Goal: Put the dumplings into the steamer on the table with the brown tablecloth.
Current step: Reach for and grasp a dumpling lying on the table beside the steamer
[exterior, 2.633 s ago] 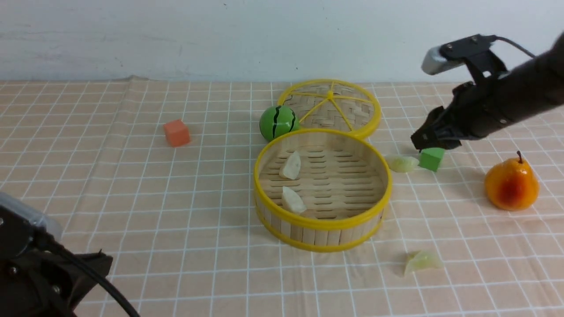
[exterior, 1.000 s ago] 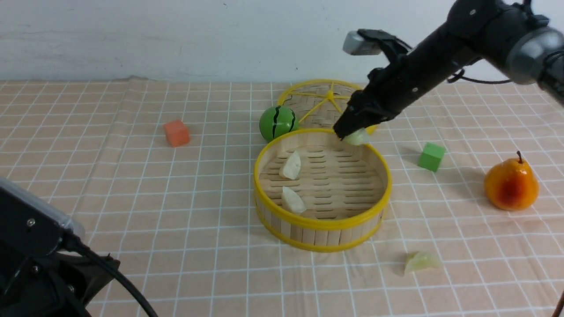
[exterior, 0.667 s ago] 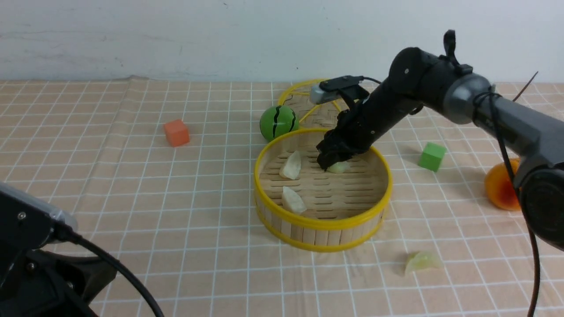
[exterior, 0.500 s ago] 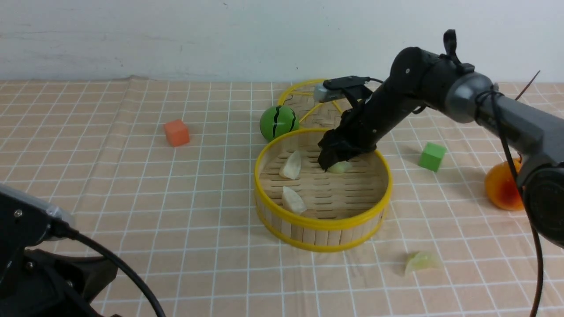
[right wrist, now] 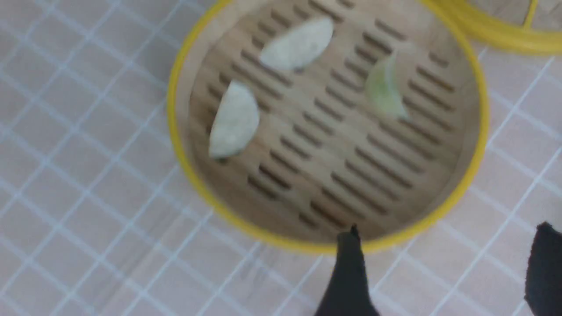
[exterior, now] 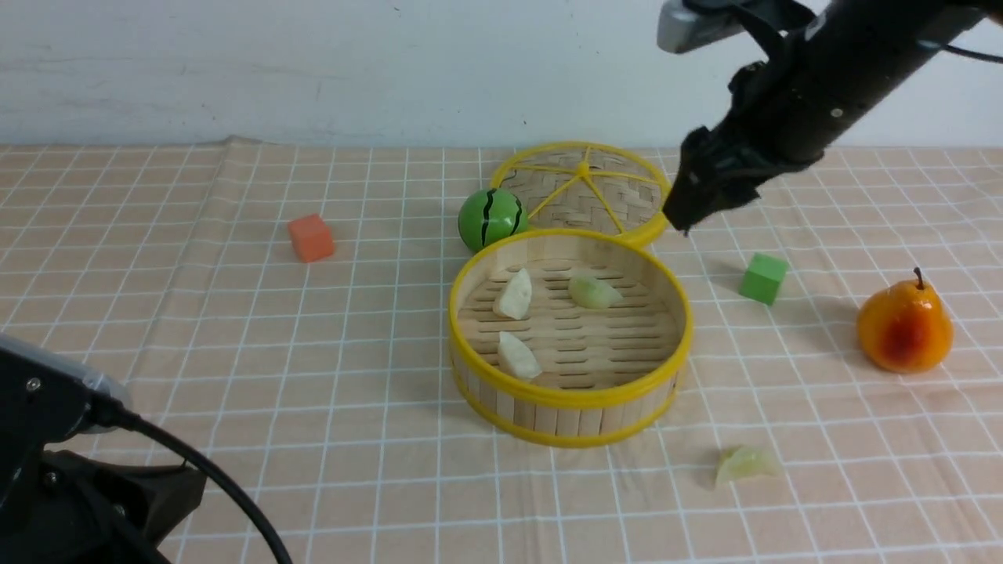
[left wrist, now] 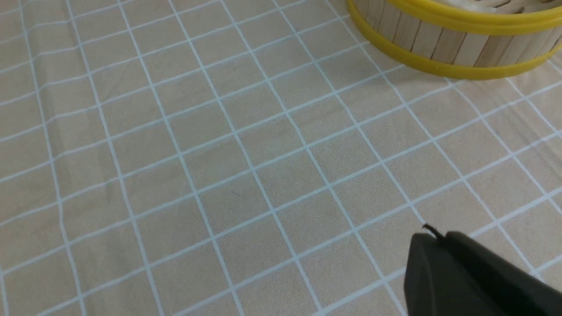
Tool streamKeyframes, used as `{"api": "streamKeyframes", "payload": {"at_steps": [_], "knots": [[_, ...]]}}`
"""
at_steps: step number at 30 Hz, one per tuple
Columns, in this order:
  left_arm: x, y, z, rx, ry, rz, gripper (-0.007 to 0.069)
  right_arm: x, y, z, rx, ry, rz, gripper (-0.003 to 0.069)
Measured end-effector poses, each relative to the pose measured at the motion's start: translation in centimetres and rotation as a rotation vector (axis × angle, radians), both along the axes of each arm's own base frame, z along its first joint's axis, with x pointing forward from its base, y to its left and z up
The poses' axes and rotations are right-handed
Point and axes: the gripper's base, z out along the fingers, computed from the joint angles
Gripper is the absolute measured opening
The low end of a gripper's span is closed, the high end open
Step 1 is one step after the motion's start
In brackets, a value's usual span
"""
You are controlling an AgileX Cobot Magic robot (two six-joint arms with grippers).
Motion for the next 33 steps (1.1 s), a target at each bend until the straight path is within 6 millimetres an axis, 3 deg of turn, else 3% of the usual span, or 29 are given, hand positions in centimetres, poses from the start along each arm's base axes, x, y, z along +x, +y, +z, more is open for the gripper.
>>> {"api": "streamKeyframes", "payload": {"at_steps": [2,4,7,8,12,19,24,28,30,33], "knots": [[0.0,0.0,0.0,0.000,0.000,0.000,0.0018,-1.1,-0.3,-1.2,-0.026,0.037,0.027,0.0472],[0.0,0.0,0.0,-0.001,0.000,0.001,0.0020,-2.4,-0.7,-5.3,-0.081,0.131,0.083,0.0436],[0.0,0.0,0.0,-0.002,0.001,0.001,0.0022,-3.2,-1.1,-9.8,-0.128,0.146,0.136,0.0412],[0.0,0.0,0.0,-0.002,0.001,0.001,0.0022,-3.3,-1.1,-10.0,-0.130,0.157,0.137,0.0411],[0.0,0.0,0.0,-0.005,0.004,0.002,0.0029,-4.5,-1.8,-14.8,-0.188,0.144,0.189,0.0402],[-0.2,-0.1,-0.2,-0.048,0.042,0.018,0.0037,-3.6,-2.0,-16.5,-0.212,-0.003,0.169,0.0402],[-0.2,-0.1,-0.2,-0.052,0.049,0.021,0.0038,-3.4,-1.9,-18.6,-0.218,0.051,0.164,0.0402],[-0.2,-0.1,-0.2,-0.052,0.050,0.021,0.0043,-3.4,-1.9,-18.9,-0.220,0.062,0.164,0.0392],[-0.2,-0.1,-0.2,-0.052,0.050,0.021,0.0046,-3.4,-1.9,-18.9,-0.220,0.062,0.165,0.0373],[-0.2,-0.1,-0.2,-0.055,0.051,0.022,0.0047,-3.3,-1.9,-18.8,-0.225,0.061,0.169,0.0274]]}}
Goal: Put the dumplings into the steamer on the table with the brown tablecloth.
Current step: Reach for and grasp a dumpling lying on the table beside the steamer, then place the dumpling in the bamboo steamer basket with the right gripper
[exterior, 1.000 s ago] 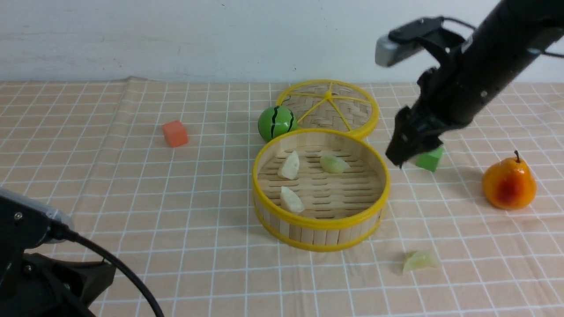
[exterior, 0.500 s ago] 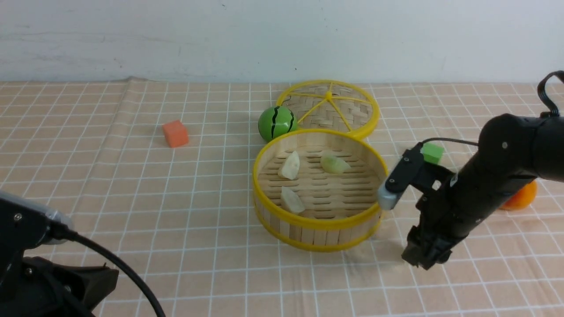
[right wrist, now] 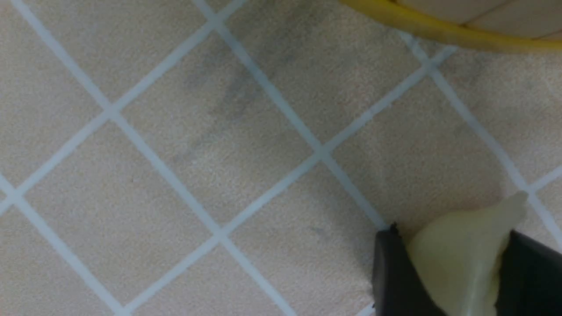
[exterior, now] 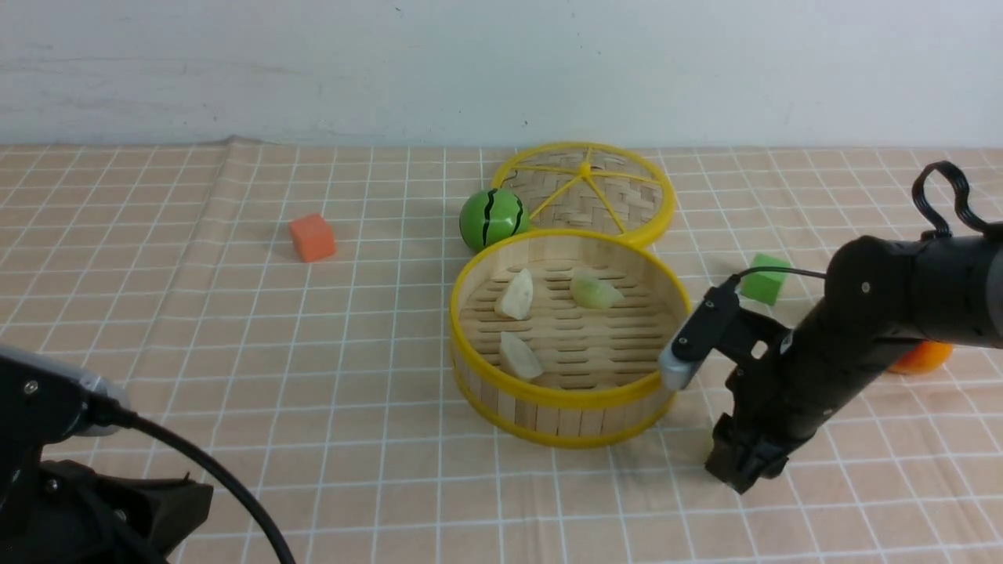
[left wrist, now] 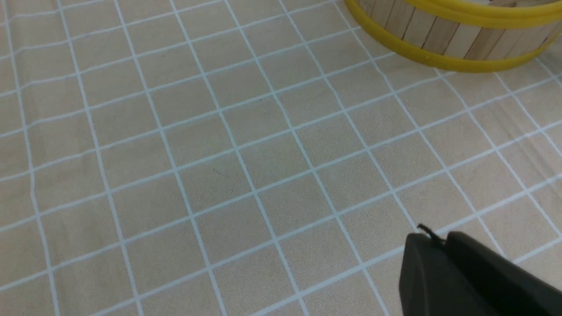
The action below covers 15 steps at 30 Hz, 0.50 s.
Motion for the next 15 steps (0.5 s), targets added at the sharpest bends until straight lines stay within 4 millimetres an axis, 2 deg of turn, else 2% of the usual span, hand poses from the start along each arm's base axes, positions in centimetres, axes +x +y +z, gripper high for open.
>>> {"api": "streamKeyframes", "payload": {"at_steps": [7,10,12,13,15], "knots": [[0.0,0.0,0.0,-0.004,0.002,0.001,0.0054,-0.5,-0.1,1.2,0.000,0.002,0.012,0.0262],[0.0,0.0,0.0,-0.004,0.003,0.001,0.0056,-0.8,-0.1,4.3,0.023,-0.051,0.022,0.0262],[0.0,0.0,0.0,-0.004,0.003,0.001,0.0056,-0.8,0.0,5.6,0.041,-0.079,0.020,0.0262],[0.0,0.0,0.0,-0.004,0.003,0.001,0.0056,-0.6,0.4,7.7,0.095,-0.135,0.001,0.0262],[0.0,0.0,0.0,-0.005,0.003,0.001,0.0057,-0.2,1.3,9.7,0.201,-0.206,-0.050,0.0262]]}}
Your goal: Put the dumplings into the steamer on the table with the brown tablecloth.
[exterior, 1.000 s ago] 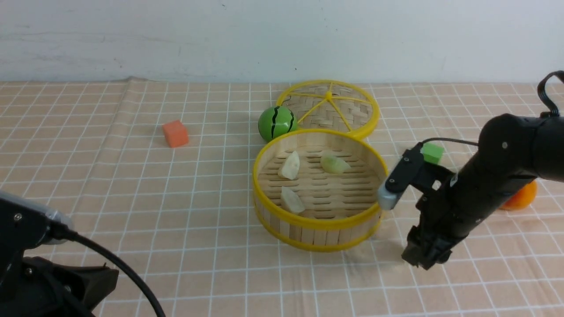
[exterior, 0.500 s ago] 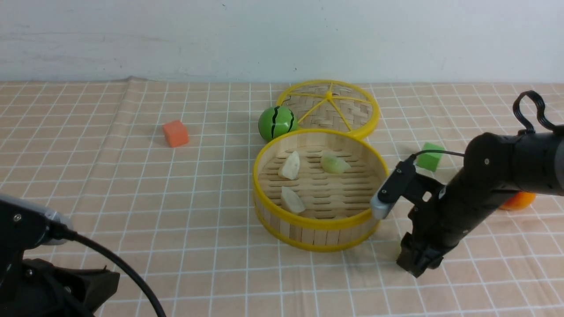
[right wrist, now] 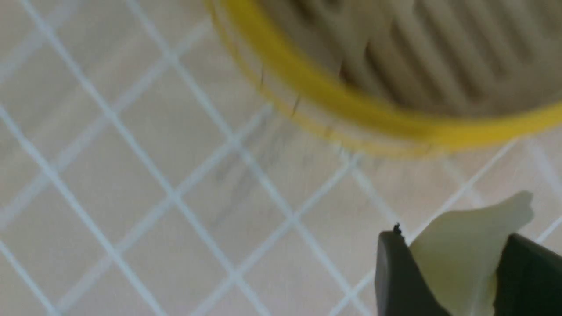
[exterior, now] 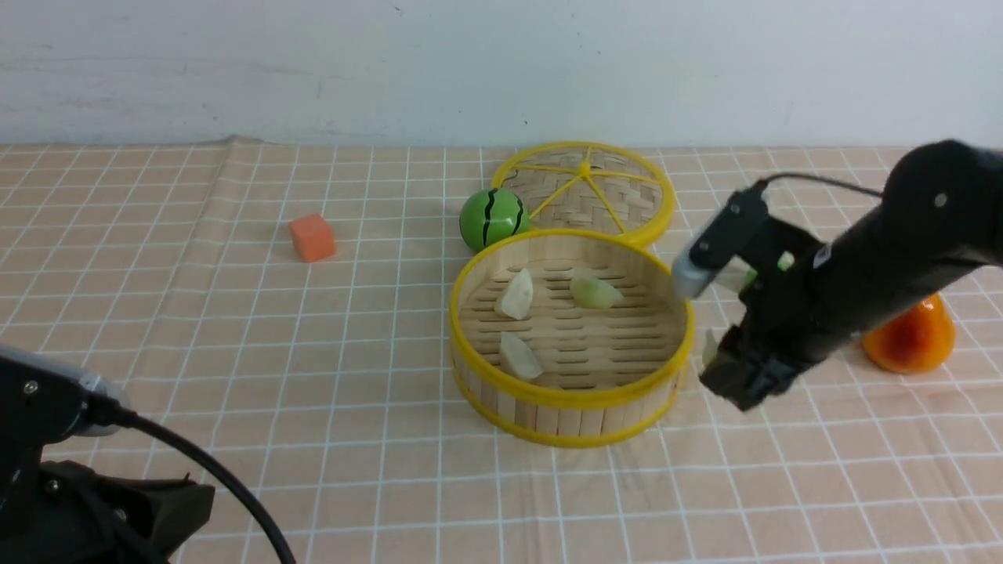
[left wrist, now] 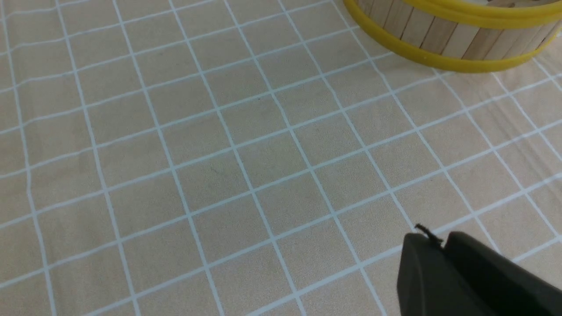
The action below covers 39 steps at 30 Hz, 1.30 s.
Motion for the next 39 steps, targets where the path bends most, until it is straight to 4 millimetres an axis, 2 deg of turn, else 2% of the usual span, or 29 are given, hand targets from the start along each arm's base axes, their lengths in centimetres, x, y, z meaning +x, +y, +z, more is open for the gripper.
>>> {"api": "streamKeyframes", "payload": {"at_steps": [3,5,8,11,13,15,17,19,23,26,28,30,31,32,34,36,39], "knots": [[0.0,0.0,0.0,-0.002,0.001,0.000,0.0057,0.9,2.1,1.5,0.195,-0.089,-0.099,0.0262],[0.0,0.0,0.0,-0.002,0.001,0.000,0.0057,1.6,3.7,1.1,0.269,-0.133,-0.131,0.0262],[0.0,0.0,0.0,-0.003,0.002,0.001,0.0059,2.7,5.1,-1.4,0.225,-0.174,-0.083,0.0262],[0.0,0.0,0.0,-0.003,0.001,0.000,0.0064,3.7,5.7,-5.5,0.137,-0.156,-0.009,0.0262],[0.0,0.0,0.0,-0.003,0.001,0.000,0.0067,4.1,5.8,-7.1,0.131,-0.136,-0.020,0.0261],[0.0,0.0,0.0,-0.003,0.001,0.000,0.0067,4.3,5.8,-7.6,0.138,-0.128,-0.042,0.0261],[0.0,0.0,0.0,-0.003,0.001,0.000,0.0068,4.7,5.7,-7.8,0.166,-0.134,-0.109,0.0294],[0.0,0.0,0.0,-0.003,0.001,0.000,0.0071,4.9,5.6,-7.7,0.183,-0.141,-0.148,0.0358],[0.0,0.0,0.0,-0.003,0.001,0.000,0.0074,4.9,5.6,-7.2,0.222,-0.143,-0.195,0.0518],[0.0,0.0,0.0,-0.003,0.001,0.000,0.0074,4.5,5.6,-5.3,0.257,-0.161,-0.177,0.0585],[0.0,0.0,0.0,-0.003,0.001,0.000,0.0074,4.1,5.7,-4.1,0.278,-0.173,-0.160,0.0596],[0.0,0.0,0.0,-0.003,0.001,0.000,0.0076,2.7,5.6,-0.2,0.332,-0.221,-0.104,0.0586],[0.0,0.0,0.0,-0.003,0.001,0.000,0.0077,2.2,5.6,0.7,0.344,-0.233,-0.086,0.0580],[0.0,0.0,0.0,-0.003,0.001,0.000,0.0078,1.1,5.3,3.2,0.367,-0.278,-0.052,0.0559],[0.0,0.0,0.0,-0.003,0.001,0.000,0.0078,0.1,5.1,5.0,0.387,-0.304,-0.021,0.0540],[0.0,0.0,0.0,-0.003,0.001,0.000,0.0078,-2.9,4.3,9.6,0.437,-0.375,0.041,0.0479],[0.0,0.0,0.0,-0.003,0.001,0.000,0.0079,-6.5,3.4,13.2,0.460,-0.404,0.111,0.0379]]}}
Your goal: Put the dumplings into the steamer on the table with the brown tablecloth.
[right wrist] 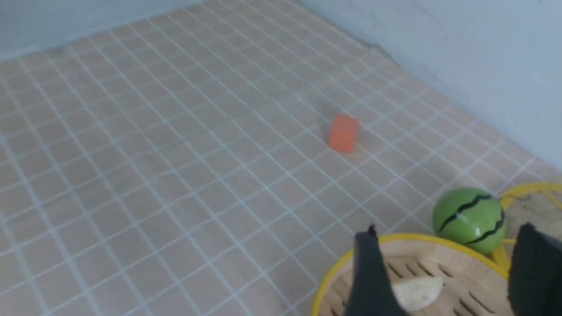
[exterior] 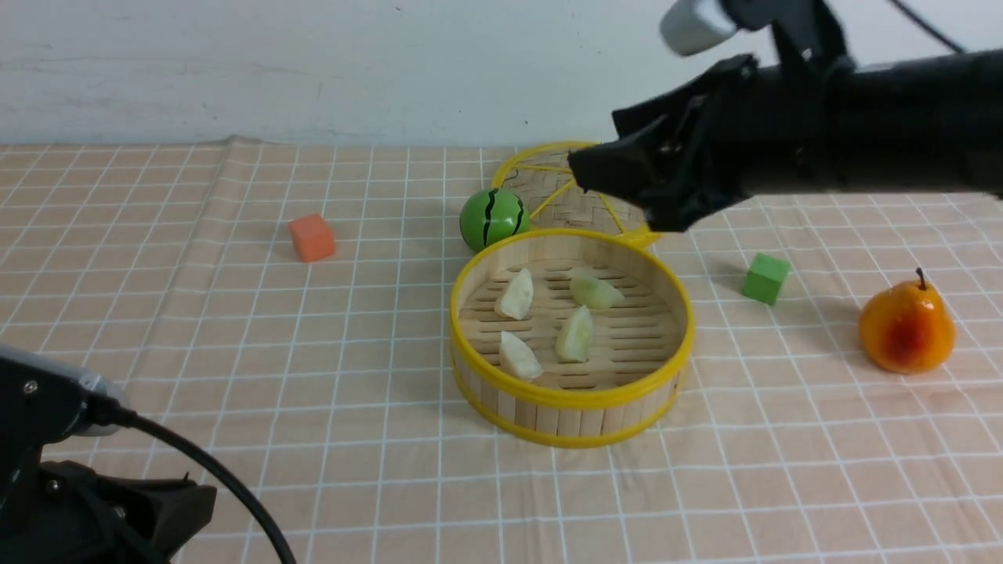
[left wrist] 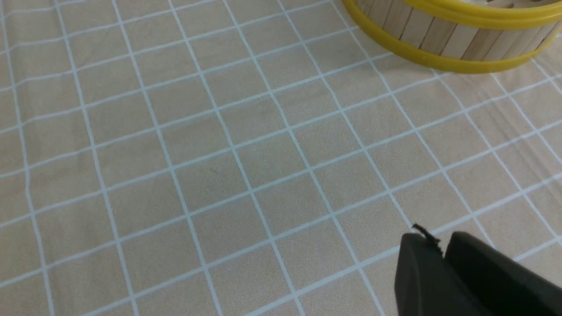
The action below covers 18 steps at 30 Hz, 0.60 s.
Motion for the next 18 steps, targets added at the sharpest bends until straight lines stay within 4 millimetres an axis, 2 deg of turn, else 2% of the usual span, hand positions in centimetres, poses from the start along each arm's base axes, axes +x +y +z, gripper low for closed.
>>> {"api": "streamKeyframes", "payload": {"at_steps": [1,2,3,6,7,8,9,10,11,12,15,17,18], "knots": [[0.0,0.0,0.0,0.000,0.000,0.000,0.0081,-2.0,-0.5,1.2,-0.031,0.004,0.049,0.0318],[0.0,0.0,0.0,0.000,0.000,0.000,0.0081,-2.2,-0.7,1.3,-0.036,-0.002,0.045,0.0309],[0.0,0.0,0.0,0.000,0.000,0.000,0.0081,-3.9,-1.3,1.7,-0.109,0.016,0.086,0.0253],[0.0,0.0,0.0,0.001,0.001,0.000,0.0085,-7.7,-3.7,1.6,-0.364,0.117,0.120,0.0093],[0.0,0.0,0.0,0.001,0.001,0.000,0.0085,-7.8,-3.9,1.5,-0.381,0.129,0.116,0.0093],[0.0,0.0,0.0,0.001,0.001,0.000,0.0088,-9.1,-5.5,1.0,-0.502,0.230,0.050,0.0019],[0.0,0.0,0.0,0.001,0.001,0.000,0.0089,-9.4,-6.1,0.9,-0.534,0.267,0.006,0.0002],[0.0,0.0,0.0,0.001,0.001,0.000,0.0091,-10.0,-7.4,0.9,-0.580,0.338,-0.125,-0.0015],[0.0,0.0,0.0,0.001,0.001,0.000,0.0091,-10.1,-7.6,1.0,-0.581,0.341,-0.147,-0.0017],[0.0,0.0,0.0,0.001,0.001,0.000,0.0092,-10.5,-8.7,1.2,-0.573,0.376,-0.287,-0.0019],[0.0,0.0,0.0,0.001,0.001,0.000,0.0092,-11.8,-11.1,1.8,-0.538,0.350,-0.552,-0.0017],[0.0,0.0,0.0,0.001,0.001,0.000,0.0093,-13.4,-12.7,1.6,-0.493,0.274,-0.669,-0.0013],[0.0,0.0,0.0,0.001,0.001,0.000,0.0094,-13.6,-12.8,1.8,-0.481,0.259,-0.678,-0.0013]]}}
